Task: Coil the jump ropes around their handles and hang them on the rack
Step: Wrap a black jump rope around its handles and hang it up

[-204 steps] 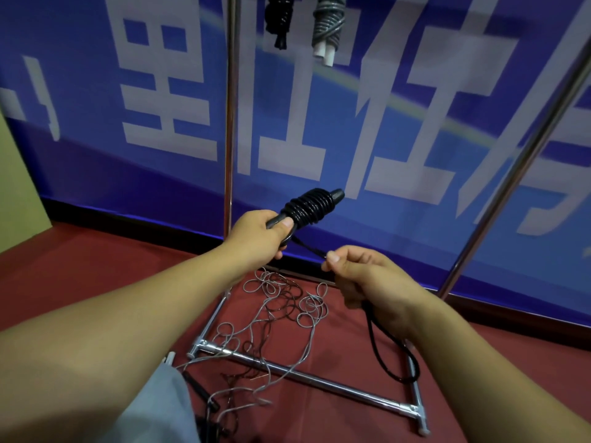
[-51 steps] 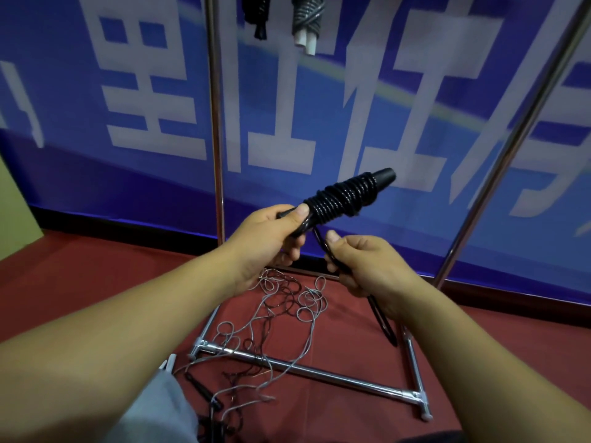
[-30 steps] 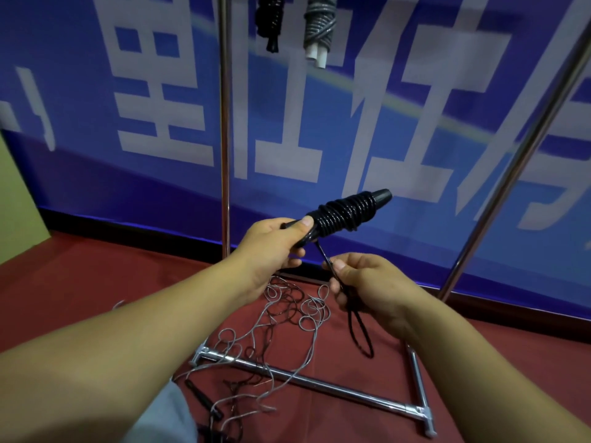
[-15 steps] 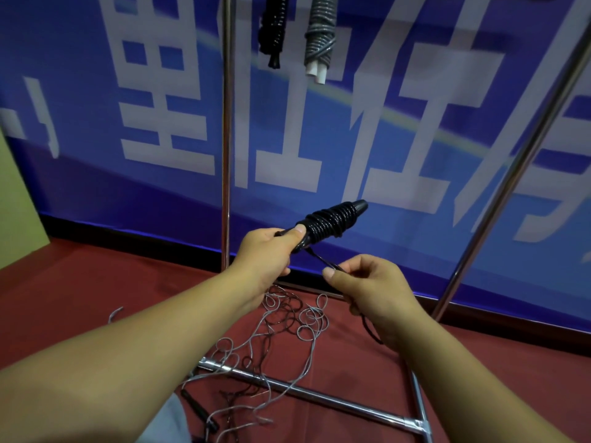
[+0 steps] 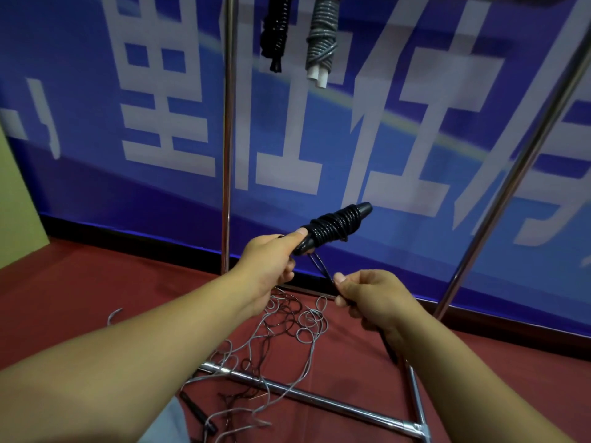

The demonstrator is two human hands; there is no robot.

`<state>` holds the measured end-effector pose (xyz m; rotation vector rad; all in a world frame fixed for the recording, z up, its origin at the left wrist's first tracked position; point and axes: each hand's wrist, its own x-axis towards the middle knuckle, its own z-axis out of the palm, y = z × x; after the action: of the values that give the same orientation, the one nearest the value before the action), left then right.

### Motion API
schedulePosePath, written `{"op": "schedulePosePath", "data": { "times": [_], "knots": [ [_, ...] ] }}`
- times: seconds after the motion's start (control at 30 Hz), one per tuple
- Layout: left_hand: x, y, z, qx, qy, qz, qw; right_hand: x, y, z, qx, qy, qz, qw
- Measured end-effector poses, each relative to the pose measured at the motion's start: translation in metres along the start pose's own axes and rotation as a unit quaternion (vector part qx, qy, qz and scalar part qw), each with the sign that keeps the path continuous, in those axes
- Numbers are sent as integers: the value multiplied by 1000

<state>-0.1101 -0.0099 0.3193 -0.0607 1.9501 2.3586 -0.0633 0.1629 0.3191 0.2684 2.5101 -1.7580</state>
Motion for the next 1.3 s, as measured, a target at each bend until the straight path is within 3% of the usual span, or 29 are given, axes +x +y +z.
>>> {"op": "schedulePosePath", "data": {
  "times": [0.2,0.4,0.5,0.63,0.83,1.03,1.3],
  "knots": [
    [0,4,-2,-14,4,-7,1000,-14,-9,2,-109,-24,-106,988],
    [6,0,-12,83,-16,4,996,-19,-14,7,-181,-22,-140,973],
    [8,1,-18,197,-18,36,980,-20,-14,5,-182,-21,-125,975],
    [8,1,-25,392,-45,122,911,-22,-12,7,-108,-51,-67,991],
    [8,2,-22,508,-26,204,836,-24,-12,12,78,-112,38,990],
    [8,0,-18,542,-15,209,814,-30,-17,13,103,-188,57,975],
    [12,-4,-15,534,-15,206,820,-32,-21,1,49,-213,92,971]
  ]
}}
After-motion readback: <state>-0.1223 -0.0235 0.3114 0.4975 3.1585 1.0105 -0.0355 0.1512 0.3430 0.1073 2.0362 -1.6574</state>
